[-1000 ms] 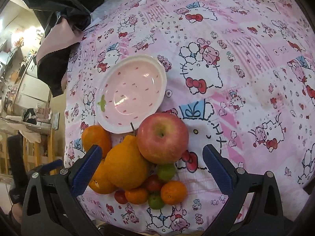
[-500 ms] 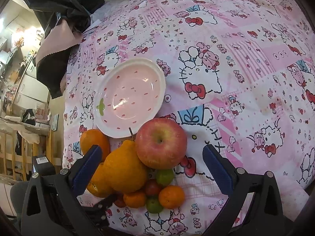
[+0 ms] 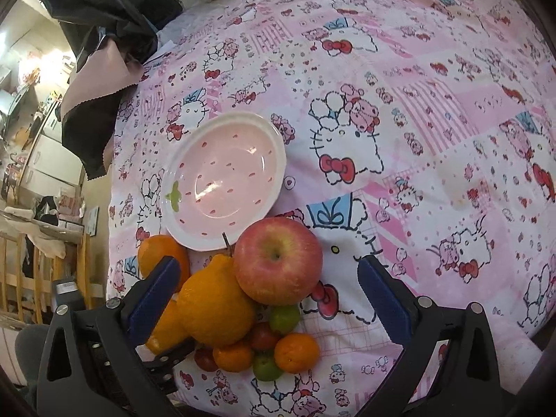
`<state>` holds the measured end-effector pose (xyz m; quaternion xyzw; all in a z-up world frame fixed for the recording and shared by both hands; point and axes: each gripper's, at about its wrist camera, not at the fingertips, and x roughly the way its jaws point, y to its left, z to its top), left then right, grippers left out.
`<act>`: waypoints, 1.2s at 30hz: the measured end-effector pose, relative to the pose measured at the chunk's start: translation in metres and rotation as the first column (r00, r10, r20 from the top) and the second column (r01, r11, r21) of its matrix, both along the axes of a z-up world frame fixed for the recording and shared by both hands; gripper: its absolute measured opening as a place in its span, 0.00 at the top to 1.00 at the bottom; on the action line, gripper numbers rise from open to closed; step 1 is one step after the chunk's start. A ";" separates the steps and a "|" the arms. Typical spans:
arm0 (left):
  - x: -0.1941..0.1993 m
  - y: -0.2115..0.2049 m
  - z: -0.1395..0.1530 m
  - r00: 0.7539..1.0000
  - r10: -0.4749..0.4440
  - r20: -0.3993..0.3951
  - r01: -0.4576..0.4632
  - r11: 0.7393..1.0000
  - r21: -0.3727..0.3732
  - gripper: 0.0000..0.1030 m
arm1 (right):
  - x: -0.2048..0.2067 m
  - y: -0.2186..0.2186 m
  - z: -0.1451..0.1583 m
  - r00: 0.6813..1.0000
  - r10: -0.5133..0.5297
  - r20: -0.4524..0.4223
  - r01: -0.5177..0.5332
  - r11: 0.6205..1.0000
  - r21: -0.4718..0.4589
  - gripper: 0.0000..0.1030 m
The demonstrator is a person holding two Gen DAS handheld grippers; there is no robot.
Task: Organize fruits
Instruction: 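Lower the left tool onto the large orange and close its fingers, then lift the orange with the left tool while the right tool grasps the red apple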
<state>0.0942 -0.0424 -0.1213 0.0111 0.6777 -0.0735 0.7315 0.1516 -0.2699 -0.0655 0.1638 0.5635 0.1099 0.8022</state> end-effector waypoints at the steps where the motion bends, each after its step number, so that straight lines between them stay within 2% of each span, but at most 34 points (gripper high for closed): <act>1: -0.002 0.003 0.006 1.000 -0.003 0.009 0.003 1.000 0.002 0.24 | 0.000 0.000 0.000 1.000 -0.003 0.003 0.003 1.000 -0.006 0.00; 5: -0.009 0.006 0.021 1.000 0.000 0.026 0.000 1.000 -0.017 0.25 | -0.002 -0.004 0.001 1.000 -0.017 0.003 0.017 1.000 -0.007 0.00; 13: -0.021 0.024 0.062 0.993 0.023 0.120 -0.018 0.999 -0.047 0.25 | -0.006 -0.013 0.005 0.999 -0.049 0.017 0.049 0.999 -0.007 0.00; 21: -0.006 0.023 0.103 0.973 0.045 0.226 -0.029 0.997 -0.072 0.25 | -0.008 -0.016 0.010 0.998 -0.061 0.034 0.061 0.998 -0.007 0.00; 31: 0.028 0.026 0.111 0.965 0.064 0.254 -0.039 0.994 -0.100 0.25 | -0.005 -0.017 0.003 0.998 -0.068 0.008 0.068 0.997 -0.022 0.00; 36: 0.040 0.019 0.107 0.963 0.041 0.268 -0.014 0.995 -0.102 0.26 | -0.001 -0.028 -0.005 0.994 -0.110 -0.027 0.111 0.994 0.022 0.00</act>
